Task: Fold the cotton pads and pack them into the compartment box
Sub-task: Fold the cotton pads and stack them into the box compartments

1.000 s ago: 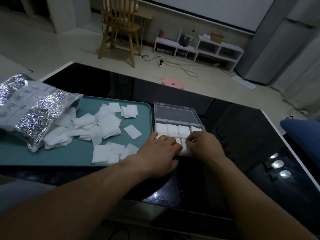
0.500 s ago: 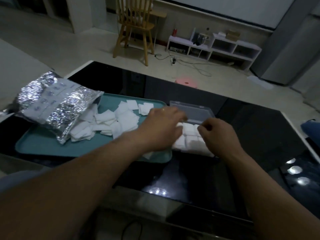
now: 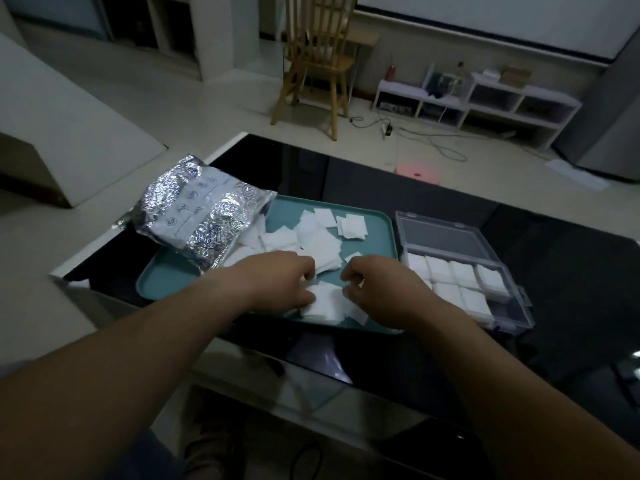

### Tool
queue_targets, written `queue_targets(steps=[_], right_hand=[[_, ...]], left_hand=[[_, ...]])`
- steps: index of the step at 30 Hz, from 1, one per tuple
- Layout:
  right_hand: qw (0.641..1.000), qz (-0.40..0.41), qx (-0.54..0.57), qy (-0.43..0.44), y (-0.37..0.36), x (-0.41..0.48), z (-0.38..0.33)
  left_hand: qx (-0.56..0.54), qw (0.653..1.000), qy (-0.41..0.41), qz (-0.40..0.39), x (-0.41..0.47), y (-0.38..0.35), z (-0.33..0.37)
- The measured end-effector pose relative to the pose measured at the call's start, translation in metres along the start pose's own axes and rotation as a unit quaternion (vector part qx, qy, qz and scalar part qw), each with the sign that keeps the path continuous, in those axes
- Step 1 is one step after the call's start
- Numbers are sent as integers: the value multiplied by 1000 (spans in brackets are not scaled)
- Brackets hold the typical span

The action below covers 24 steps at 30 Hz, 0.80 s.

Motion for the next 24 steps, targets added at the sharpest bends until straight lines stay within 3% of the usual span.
queue_targets(steps=[4,13,22,24], right_hand=[[1000,-16,-1,-22,-16,4,-5],[995,-83,23,-39,-32,28,-10],[983,-47,166,-67,-11,23,12],[967,-30,237,-86,-4,19,18]], left_hand=[[22,999,30,-6,4,-10,-3],[-125,991,27,-37,9,-15,-5],[-166,986,16,-6,17,1,-5],[-232,972,29,9,17,8,-9]])
Point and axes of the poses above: each hand's wrist, its own x-axis towards the middle knuckle, its own y-axis out of the back of the hand, z = x × y, the point moved 8 cm from there along x, towards the middle knuckle, and after that the axes turned 4 degrees about -x, right-handed, at the moved point
